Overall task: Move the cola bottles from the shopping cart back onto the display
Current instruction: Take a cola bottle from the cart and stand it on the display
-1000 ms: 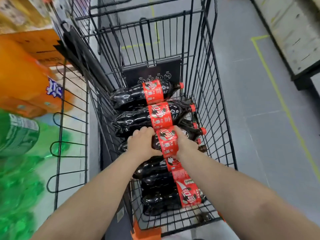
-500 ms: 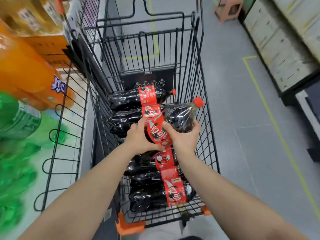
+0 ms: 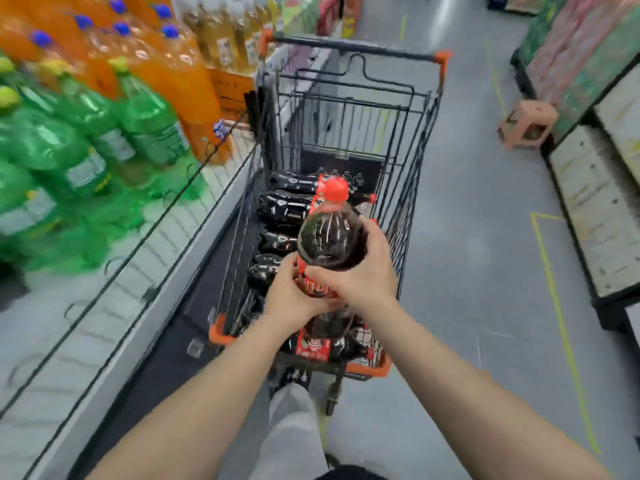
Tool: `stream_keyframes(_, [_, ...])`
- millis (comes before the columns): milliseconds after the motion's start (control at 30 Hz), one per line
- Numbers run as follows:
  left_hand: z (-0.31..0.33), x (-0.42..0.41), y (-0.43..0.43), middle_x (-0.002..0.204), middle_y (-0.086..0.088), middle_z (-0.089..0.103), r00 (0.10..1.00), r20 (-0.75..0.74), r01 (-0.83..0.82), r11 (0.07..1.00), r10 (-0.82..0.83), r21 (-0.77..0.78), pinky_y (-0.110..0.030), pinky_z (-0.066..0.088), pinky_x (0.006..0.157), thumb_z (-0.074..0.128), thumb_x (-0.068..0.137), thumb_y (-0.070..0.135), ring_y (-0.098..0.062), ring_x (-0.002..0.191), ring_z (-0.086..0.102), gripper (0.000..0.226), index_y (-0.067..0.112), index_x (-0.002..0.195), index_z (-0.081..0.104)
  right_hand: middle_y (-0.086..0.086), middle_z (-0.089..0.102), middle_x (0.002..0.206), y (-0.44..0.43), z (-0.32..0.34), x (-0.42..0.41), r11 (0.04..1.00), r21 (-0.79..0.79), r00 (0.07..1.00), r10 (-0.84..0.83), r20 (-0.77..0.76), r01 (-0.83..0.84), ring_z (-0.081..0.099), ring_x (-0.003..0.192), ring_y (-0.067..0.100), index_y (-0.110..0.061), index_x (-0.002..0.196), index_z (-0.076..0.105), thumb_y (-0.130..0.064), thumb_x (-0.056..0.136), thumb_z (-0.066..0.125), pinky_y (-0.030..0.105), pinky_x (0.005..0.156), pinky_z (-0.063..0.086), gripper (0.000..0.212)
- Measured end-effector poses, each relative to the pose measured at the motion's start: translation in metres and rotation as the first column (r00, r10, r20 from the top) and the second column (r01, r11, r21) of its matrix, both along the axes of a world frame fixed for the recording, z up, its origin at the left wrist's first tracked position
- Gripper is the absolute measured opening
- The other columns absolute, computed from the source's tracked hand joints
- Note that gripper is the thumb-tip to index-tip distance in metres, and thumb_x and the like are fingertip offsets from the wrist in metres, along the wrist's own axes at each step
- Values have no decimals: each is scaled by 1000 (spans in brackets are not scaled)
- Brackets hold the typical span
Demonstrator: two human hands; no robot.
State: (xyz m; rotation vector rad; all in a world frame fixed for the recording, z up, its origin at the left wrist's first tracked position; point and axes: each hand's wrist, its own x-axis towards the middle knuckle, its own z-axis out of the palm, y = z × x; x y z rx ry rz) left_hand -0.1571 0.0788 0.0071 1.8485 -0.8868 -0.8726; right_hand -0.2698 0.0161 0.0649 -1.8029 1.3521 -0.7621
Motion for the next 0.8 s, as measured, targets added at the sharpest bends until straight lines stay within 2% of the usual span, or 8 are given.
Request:
stream_keyframes(67, [14, -5, 29, 97, 21, 64, 997, 25, -73, 997, 73, 6, -34, 54, 87, 92, 36, 47, -7, 93, 65, 86, 50, 105, 42, -15, 46, 135, 19, 12, -2, 998, -20, 998, 56, 28, -55, 48, 123, 6, -39, 134, 36, -56, 41, 84, 39, 100, 46, 106])
stream_keyframes(200, [43, -4, 85, 90, 26, 57, 962, 118, -246, 969, 246, -19, -25, 46, 82, 93, 43, 44, -5, 93, 61, 89, 48, 113, 39, -14, 49, 132, 57, 35, 10, 972, -93, 973, 223, 62, -217, 49, 122, 6, -37, 132, 39, -54, 41, 87, 37, 99, 45, 104])
stream_keyframes(300, [63, 11, 126, 91, 26, 58, 924, 120, -361, 932, 363, -46, -30, 50, 86, 92, 34, 53, -6, 94, 62, 92, 53, 108, 38, -12, 47, 137, 86, 55, 36, 929, -127, 932, 357, 64, -347, 47, 126, 7, -34, 137, 37, -55, 42, 86, 35, 104, 43, 109])
stream_keyframes(400, [84, 34, 169, 102, 20, 64, 863, 117, -481, 870, 491, -104, -40, 54, 88, 86, 22, 64, -7, 96, 66, 98, 58, 106, 37, -13, 47, 137, 119, 77, 70, 879, -169, 883, 462, 77, -445, 47, 125, 6, -35, 136, 37, -57, 42, 85, 34, 103, 43, 108])
stream_keyframes(567, [123, 77, 241, 100, 23, 63, 764, 148, -606, 777, 628, -169, -38, 55, 88, 87, 25, 59, -1, 91, 66, 88, 61, 100, 42, -16, 45, 139, 177, 119, 131, 781, -209, 785, 614, 84, -589, 46, 127, 7, -39, 139, 33, -59, 46, 84, 39, 103, 42, 108])
stream_keyframes(667, [144, 105, 284, 97, 25, 62, 700, 207, -658, 729, 684, -188, -35, 53, 89, 87, 29, 62, 0, 93, 64, 91, 53, 109, 43, -16, 46, 137, 212, 141, 169, 724, -249, 721, 682, 121, -643, 47, 125, 7, -38, 138, 34, -58, 48, 84, 37, 101, 43, 105])
stream_keyframes(800, [161, 141, 336, 99, 24, 62, 610, 257, -708, 661, 750, -249, -36, 52, 90, 87, 30, 64, -3, 97, 63, 93, 54, 110, 40, -20, 50, 121, 261, 157, 216, 662, -284, 633, 749, 197, -694, 52, 117, 6, -39, 130, 41, -56, 45, 86, 36, 98, 45, 98])
